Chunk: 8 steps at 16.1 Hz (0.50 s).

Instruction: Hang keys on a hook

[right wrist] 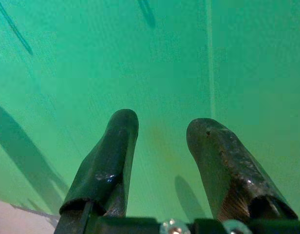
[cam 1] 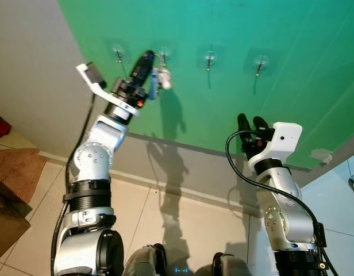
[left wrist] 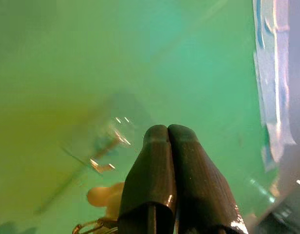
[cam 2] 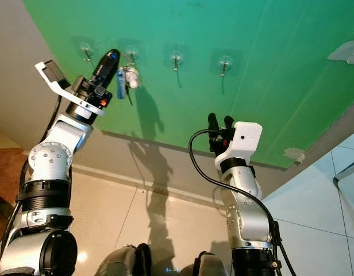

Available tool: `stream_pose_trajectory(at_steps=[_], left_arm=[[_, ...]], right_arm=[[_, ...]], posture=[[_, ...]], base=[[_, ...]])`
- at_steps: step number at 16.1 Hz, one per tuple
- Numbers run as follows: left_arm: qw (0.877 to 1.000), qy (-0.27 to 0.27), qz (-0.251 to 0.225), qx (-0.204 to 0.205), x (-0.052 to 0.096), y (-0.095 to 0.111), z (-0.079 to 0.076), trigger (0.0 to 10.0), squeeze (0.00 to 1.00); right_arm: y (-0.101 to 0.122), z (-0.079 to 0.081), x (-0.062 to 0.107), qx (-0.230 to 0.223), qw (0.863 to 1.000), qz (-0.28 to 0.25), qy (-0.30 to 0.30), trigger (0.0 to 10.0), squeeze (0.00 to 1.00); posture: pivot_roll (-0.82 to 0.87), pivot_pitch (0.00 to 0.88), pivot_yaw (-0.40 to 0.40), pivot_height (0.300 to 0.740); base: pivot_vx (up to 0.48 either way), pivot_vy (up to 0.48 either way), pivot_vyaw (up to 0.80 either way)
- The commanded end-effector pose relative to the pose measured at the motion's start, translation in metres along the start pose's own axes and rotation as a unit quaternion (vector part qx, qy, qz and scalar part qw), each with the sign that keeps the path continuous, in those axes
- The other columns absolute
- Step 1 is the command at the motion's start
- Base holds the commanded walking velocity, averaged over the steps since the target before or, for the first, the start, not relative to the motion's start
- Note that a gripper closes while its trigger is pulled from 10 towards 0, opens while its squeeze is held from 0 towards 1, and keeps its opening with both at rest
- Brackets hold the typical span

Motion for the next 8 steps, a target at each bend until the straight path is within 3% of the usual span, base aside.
stream_pose_trajectory(at_steps=[1, 4, 6, 8], left_arm=[[1.0, -0.026, 0.011, 0.013, 0.0, -0.004, -0.006, 10.0, 0.0], [0.991, -0.107, 0.071, 0.042, -0.011, -0.031, -0.035, 10.0, 0.0], [0.98, -0.159, 0.112, 0.047, -0.035, -0.057, -0.057, 10.0, 0.0], [0.976, -0.175, 0.121, 0.051, -0.05, -0.065, -0.066, 10.0, 0.0]], right_arm=[[-0.003, 0.0, 0.001, 0.002, 1.0, 0.009, 0.0, 10.0, 0.0], [-0.004, 0.0, 0.0, 0.002, 1.0, 0.011, 0.001, 10.0, 0.0], [-0.005, 0.001, -0.001, 0.003, 1.0, 0.013, 0.002, 10.0, 0.0], [-0.006, 0.001, -0.001, 0.003, 1.0, 0.014, 0.003, 10.0, 0.0]], posture=[[0.0, 0.176, 0.059, 0.74], [0.0, 0.173, 0.052, 0.74], [0.0, 0.169, 0.052, 0.74], [-0.01, 0.167, 0.056, 0.74]], base=[[0.0, 0.0, 0.0], [0.0, 0.0, 0.0], [0.0, 0.0, 0.0], [0.0, 0.0, 0.0]])
Point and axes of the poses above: a point about 5 cm out from each wrist's last joint towards the gripper, its own x axis pointing back from the gripper into the wrist, its own y axis along the axis of the wrist's last joint, z = x × y, the point moved 1 cm from there along -x, pointing out of the wrist towards the gripper, and after that the axes turned 10 degrees about -x, right-handed, at the moved point
